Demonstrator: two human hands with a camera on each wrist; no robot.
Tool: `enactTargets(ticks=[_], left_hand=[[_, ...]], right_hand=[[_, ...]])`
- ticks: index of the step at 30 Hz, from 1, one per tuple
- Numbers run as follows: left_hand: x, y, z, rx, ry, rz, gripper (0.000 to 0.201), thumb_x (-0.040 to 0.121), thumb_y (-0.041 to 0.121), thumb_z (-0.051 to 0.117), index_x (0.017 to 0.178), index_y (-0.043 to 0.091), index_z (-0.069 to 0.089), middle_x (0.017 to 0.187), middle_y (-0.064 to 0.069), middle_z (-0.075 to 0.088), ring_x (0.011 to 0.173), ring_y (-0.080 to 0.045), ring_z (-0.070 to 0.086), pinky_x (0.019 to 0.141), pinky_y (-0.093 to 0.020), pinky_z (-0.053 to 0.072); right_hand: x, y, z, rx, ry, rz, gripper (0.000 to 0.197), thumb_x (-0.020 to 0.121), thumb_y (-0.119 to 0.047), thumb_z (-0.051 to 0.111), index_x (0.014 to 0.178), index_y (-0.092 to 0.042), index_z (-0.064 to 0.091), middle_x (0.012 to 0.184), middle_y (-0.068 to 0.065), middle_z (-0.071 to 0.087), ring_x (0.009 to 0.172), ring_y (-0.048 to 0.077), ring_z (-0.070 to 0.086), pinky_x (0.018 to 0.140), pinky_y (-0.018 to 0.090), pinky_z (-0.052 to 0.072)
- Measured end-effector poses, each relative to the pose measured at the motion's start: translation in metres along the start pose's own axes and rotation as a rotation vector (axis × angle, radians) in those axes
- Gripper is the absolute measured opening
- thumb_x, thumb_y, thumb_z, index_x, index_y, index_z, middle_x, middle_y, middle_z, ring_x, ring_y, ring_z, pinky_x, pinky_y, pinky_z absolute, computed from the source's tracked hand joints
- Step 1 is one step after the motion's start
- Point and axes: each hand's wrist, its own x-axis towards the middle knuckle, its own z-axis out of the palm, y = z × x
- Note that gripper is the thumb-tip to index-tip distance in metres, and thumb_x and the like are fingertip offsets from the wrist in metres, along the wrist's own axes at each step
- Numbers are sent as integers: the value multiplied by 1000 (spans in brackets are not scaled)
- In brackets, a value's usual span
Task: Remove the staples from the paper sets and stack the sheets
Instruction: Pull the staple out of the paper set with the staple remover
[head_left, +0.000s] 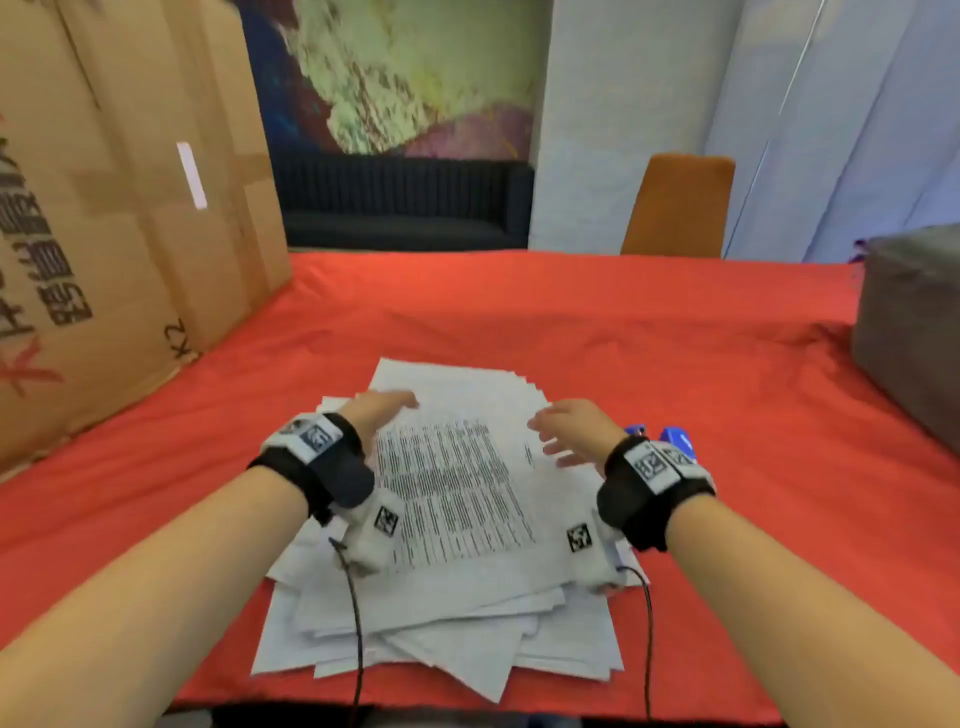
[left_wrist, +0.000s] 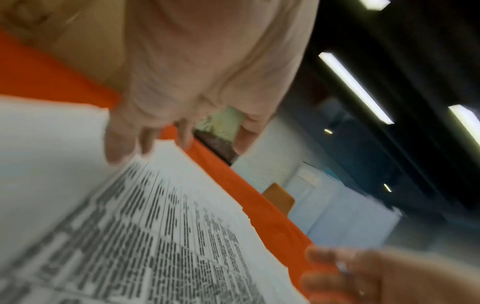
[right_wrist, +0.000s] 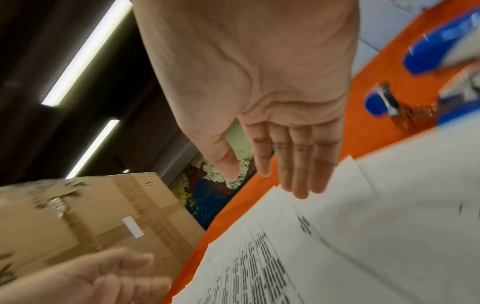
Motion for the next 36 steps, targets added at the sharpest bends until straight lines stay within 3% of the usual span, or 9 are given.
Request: enactTargets(ticks=[4,9,12,17,20,23,27,32,36], left_hand=[[30,-3,-13,-116,144,-89,59,95,19,52,145,3,27,155,-15,20,142,-34,18,112,-46,19],[54,-23,-22,-207,265,-98,55,90,14,59,139,0,39,148,-15,35,134,-34,35,106,-40,31],[61,-31,-26,-182,315,-7,54,87,9,64,136,0,44,140,-15,46,122,-30,47,92,-31,40],[58,-31,-40,-136,226,79,55,83,15,70,133,8,46,122,-9,57,108,-28,58,86,-36,46],[51,-28,-39,-9,37,46,29,86,14,66,113,6,61,102,-14,71,90,-31,69,83,-44,54],[43,-32,-34,12,-116,-15,20,88,6,62,107,4,61,97,-14,73,85,-31,71,77,-41,57],[30,-50,-29,73,-279,-42,17,89,-5,52,102,5,59,74,-7,73,59,-20,69,41,-20,46],[27,-65,-38,-109,-268,-87,32,87,-12,46,111,5,58,93,-12,73,75,-25,71,45,-22,51],[30,-59,-36,-279,-252,-27,32,88,-7,48,110,13,61,99,-9,73,85,-24,71,62,-29,59]], right_hand=[[29,-2,14,-12,-69,123,31,87,-25,66,106,-2,60,91,9,54,80,23,56,68,34,51],[39,-12,37,-355,-207,67,43,84,-45,66,69,-14,39,63,0,39,55,18,41,55,28,38],[40,-16,25,-353,-294,41,35,88,-42,63,95,-9,55,84,8,54,71,20,55,69,31,51],[31,-32,-56,-836,22,-114,53,88,-34,64,135,-14,50,136,8,52,121,25,50,89,28,39],[32,-23,-90,-1068,-14,76,44,84,-31,67,124,-12,61,126,8,62,113,26,58,90,32,46],[36,-1,-80,-1227,-264,212,43,83,-32,68,120,-11,65,108,7,70,87,22,62,66,26,48],[47,16,-71,-1179,-152,99,25,85,-13,64,107,-2,70,103,13,71,77,21,58,64,26,46],[48,-24,-74,-873,-104,-75,11,84,-6,66,77,-11,73,74,5,72,63,15,68,58,19,53],[41,-75,-34,-731,-157,-304,11,86,-8,64,84,-11,75,75,2,74,63,8,69,57,12,51]])
